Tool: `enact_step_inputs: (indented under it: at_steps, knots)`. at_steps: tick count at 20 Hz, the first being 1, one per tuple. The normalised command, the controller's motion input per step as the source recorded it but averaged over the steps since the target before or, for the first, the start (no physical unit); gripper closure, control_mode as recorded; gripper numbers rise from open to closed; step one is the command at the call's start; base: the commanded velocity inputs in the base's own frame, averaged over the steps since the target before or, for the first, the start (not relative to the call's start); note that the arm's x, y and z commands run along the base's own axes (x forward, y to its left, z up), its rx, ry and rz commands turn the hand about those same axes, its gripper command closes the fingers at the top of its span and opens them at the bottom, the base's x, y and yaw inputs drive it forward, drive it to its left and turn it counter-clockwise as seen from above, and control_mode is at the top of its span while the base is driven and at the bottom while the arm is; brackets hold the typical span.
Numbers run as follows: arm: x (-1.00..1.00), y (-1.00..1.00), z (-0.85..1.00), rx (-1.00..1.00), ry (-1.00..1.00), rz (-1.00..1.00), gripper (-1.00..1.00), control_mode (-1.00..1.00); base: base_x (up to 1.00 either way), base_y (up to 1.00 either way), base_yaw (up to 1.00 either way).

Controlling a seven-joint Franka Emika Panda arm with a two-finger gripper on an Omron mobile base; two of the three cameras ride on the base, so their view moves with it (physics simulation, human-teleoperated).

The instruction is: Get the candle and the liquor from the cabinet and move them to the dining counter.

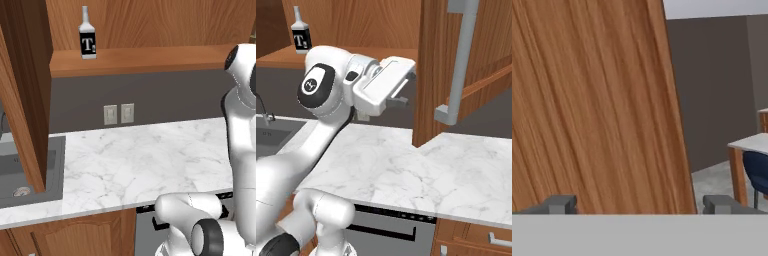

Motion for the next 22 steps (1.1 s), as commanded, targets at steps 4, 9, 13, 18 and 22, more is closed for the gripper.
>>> enact_step_inputs:
  at_steps: [4,9,13,18,22]
  knots:
    - [0.0,-0.42,0.0,0.0,0.0,0.0,-1.0,-1.0,0.0,0.0,0.0]
    - [0.0,-0.58,0.0,0.0,0.0,0.02,-1.0,-1.0,0.0,0.0,0.0]
    - [0.0,-0.65,0.0,0.0,0.0,0.05,-1.0,-1.0,0.0,0.0,0.0]
    - [0.0,-0.7,0.0,0.0,0.0,0.08,-1.0,-1.0,0.0,0.0,0.0]
    - [0.01,-0.73,0.0,0.0,0.0,0.12,-1.0,-1.0,0.0,0.0,0.0]
